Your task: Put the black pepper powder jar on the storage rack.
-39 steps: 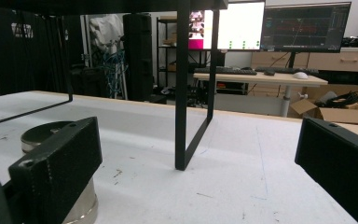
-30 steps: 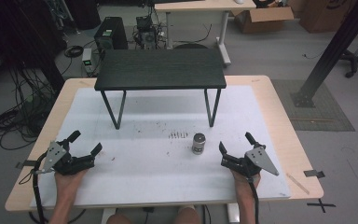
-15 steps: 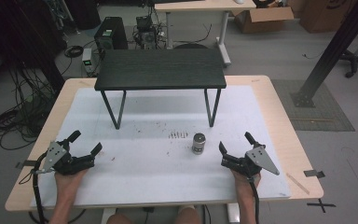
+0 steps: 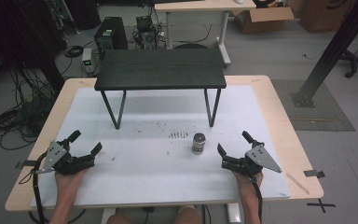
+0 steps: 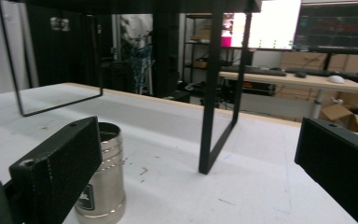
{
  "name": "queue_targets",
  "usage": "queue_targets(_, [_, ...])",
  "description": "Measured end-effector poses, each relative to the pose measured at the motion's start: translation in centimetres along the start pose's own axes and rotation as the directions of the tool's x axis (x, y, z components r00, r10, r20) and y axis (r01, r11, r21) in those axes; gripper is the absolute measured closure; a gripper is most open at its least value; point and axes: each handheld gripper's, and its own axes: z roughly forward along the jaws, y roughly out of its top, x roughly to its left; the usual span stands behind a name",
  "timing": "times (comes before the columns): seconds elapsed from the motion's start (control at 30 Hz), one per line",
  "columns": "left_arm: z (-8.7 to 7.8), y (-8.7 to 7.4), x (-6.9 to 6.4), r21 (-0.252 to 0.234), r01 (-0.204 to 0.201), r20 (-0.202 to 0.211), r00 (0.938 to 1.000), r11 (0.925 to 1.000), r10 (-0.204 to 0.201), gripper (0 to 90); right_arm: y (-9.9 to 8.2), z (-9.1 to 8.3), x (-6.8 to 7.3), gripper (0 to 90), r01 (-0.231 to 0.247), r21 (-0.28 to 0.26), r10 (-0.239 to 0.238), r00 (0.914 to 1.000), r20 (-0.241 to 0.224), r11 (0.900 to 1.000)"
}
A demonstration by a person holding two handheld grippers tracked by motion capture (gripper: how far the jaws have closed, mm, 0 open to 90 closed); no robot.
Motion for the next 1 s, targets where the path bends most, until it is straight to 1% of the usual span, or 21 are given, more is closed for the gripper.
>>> queue_targets(0.03, [0.0, 0.0, 0.0, 0.0, 0.0, 0.0, 1.0, 1.0, 0.0, 3.3, 0.4, 0.0, -0.1, 0.3, 0.012, 0.003, -0.012, 0.9994, -0.033, 0.9999])
queue_targets(0.07, [0.0, 0.0, 0.0, 0.0, -0.001, 0.0, 1.0, 1.0, 0.001, 3.3, 0.4, 0.0, -0.1, 0.3, 0.012, 0.003, -0.012, 0.9994, -0.033, 0.9999])
queue_targets(0.1, [0.0, 0.0, 0.0, 0.0, -0.001, 0.0, 1.0, 1.0, 0.001, 3.3, 0.8, 0.0, -0.2, 0.5, 0.015, 0.007, -0.015, 0.9979, -0.063, 0.9999])
queue_targets(0.13, [0.0, 0.0, 0.0, 0.0, -0.001, 0.0, 1.0, 1.0, 0.001, 3.3, 0.8, 0.0, -0.2, 0.5, 0.015, 0.007, -0.015, 0.9979, -0.063, 0.9999])
queue_targets(0.2, [0.0, 0.0, 0.0, 0.0, -0.001, 0.0, 1.0, 1.0, 0.001, 3.3, 1.1, 0.1, -0.4, 0.5, 0.013, 0.014, -0.012, 0.9957, -0.092, 0.9998])
queue_targets(0.23, [0.0, 0.0, 0.0, 0.0, -0.001, 0.0, 1.0, 1.0, 0.001, 3.3, 1.3, 0.2, -0.6, 0.5, 0.019, 0.02, -0.017, 0.9923, -0.122, 0.9996])
queue_targets(0.27, [0.0, 0.0, 0.0, 0.0, -0.001, 0.0, 1.0, 1.0, 0.001, 3.3, 1.3, 0.2, -0.6, 0.5, 0.019, 0.02, -0.017, 0.9923, -0.122, 0.9996])
queue_targets(0.3, [0.0, 0.0, 0.0, 0.0, -0.001, 0.0, 1.0, 1.0, 0.001, 3.3, 1.4, 0.2, -0.6, 0.6, 0.02, 0.022, -0.017, 0.9906, -0.136, 0.9995])
queue_targets(0.33, [0.0, 0.0, 0.0, 0.0, -0.001, 0.0, 1.0, 1.0, 0.001, 3.3, 1.6, 0.4, -0.7, 1.0, 0.025, 0.032, -0.019, 0.9833, -0.181, 0.9992])
queue_targets(0.37, [0.0, 0.0, 0.0, 0.0, -0.001, 0.0, 1.0, 1.0, 0.001, 3.3, 1.6, 0.4, -0.7, 1.0, 0.025, 0.032, -0.019, 0.9833, -0.181, 0.9992])
queue_targets(0.4, [0.0, 0.0, 0.0, 0.0, 0.0, -0.001, 1.0, 1.0, 0.0, 3.3, 1.6, 0.6, -0.8, 1.4, 0.021, 0.042, -0.011, 0.9773, -0.211, 0.9989])
queue_targets(0.43, [0.0, 0.0, 0.0, -0.001, -0.001, -0.001, 1.0, 1.0, 0.001, 3.3, 1.7, 0.7, -0.9, 1.3, 0.03, 0.059, -0.015, 0.972, -0.235, 0.9978])
queue_targets(0.53, [0.0, 0.0, 0.0, 0.0, 0.0, -0.001, 1.0, 1.0, 0.0, 3.3, 1.8, 1.3, -0.8, 1.3, 0.038, 0.099, -0.009, 0.9602, -0.279, 0.9944])
queue_targets(0.6, [0.0, 0.0, 0.0, -0.001, 0.0, -0.001, 1.0, 1.0, 0.0, 3.3, 1.8, 1.6, -0.6, 1.4, 0.042, 0.109, -0.007, 0.9542, -0.299, 0.9932])
queue_targets(0.67, [0.0, 0.0, 0.0, -0.001, -0.001, -0.001, 1.0, 1.0, 0.001, 3.3, 1.7, 2.0, -0.5, 1.2, 0.033, 0.123, 0.008, 0.9484, -0.317, 0.9919])
queue_targets(0.7, [0.0, 0.0, 0.0, -0.001, -0.001, -0.001, 1.0, 1.0, 0.001, 3.3, 1.6, 2.5, -0.1, 1.3, 0.04, 0.139, 0.009, 0.9419, -0.336, 0.9895])
queue_targets(0.73, [0.0, 0.0, 0.0, -0.001, 0.0, -0.001, 1.0, 1.0, 0.0, 3.3, 1.6, 2.5, -0.1, 1.3, 0.04, 0.139, 0.009, 0.9419, -0.336, 0.9895])
queue_targets(0.83, [0.0, 0.0, 0.0, -0.001, -0.001, -0.001, 1.0, 1.0, 0.001, 3.3, 1.4, 3.3, 0.5, 1.5, 0.06, 0.171, 0.005, 0.9334, -0.359, 0.9835])
queue_targets(0.87, [0.0, 0.0, 0.0, -0.001, -0.001, -0.001, 1.0, 1.0, 0.001, 3.3, 1.4, 3.6, 0.8, 1.5, 0.068, 0.186, 0.004, 0.9325, -0.361, 0.9801])
queue_targets(0.93, [0.0, 0.0, 0.0, -0.001, -0.001, -0.002, 1.0, 1.0, 0.001, 3.3, 1.3, 4.0, 1.1, 1.7, 0.08, 0.201, -0.003, 0.935, -0.355, 0.9763])
queue_targets(1.0, [0.0, 0.0, 0.0, -0.001, 0.0, -0.001, 1.0, 1.0, 0.0, 3.3, 1.2, 4.4, 1.3, 2.2, 0.077, 0.217, 0.004, 0.9353, -0.354, 0.9731])
